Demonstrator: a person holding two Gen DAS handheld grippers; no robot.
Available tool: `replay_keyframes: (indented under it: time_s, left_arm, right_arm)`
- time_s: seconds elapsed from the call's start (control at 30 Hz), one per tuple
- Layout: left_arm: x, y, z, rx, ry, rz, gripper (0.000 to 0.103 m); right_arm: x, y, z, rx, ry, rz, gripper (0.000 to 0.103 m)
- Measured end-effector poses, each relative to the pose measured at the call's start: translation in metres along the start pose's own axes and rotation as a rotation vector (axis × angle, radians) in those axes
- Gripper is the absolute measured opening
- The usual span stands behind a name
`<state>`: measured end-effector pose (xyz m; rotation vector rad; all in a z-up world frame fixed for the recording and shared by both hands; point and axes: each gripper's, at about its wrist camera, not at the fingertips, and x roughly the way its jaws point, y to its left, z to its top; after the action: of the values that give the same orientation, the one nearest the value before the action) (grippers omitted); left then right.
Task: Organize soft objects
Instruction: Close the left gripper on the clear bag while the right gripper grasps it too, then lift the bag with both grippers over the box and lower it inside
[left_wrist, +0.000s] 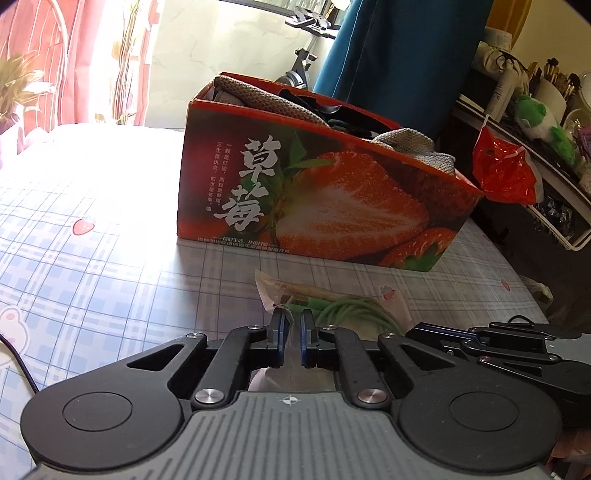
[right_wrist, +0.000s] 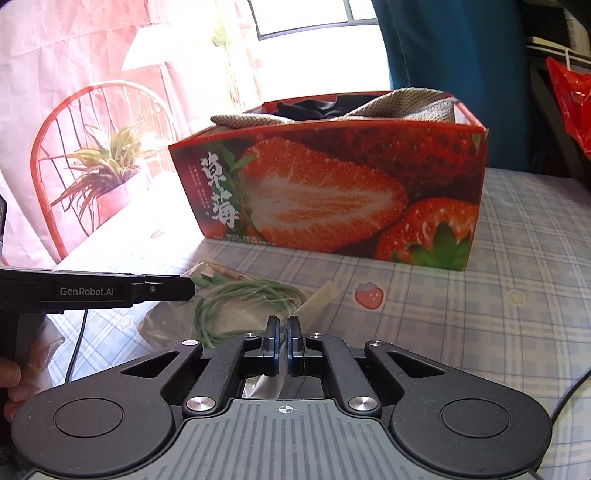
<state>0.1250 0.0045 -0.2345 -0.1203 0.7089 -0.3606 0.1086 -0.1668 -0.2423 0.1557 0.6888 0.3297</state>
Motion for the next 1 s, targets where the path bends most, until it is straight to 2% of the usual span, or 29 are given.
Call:
replay_keyframes:
  time_s: [0.5, 1.0]
  left_arm:
    - [-0.025, -0.024, 0.044, 0.067, -0.122, -0.047, 0.008]
    - [-0.033, -0.044, 0.108, 0.126, -0.229, -0.076, 0.008]
  right_arm:
    - [-0.029, -0.001, 0.041, -0.034, -0.121, -0.022, 0.003]
    - [-0.043, -0.011, 0.109, -0.101, -0.23, -0.035, 0.003]
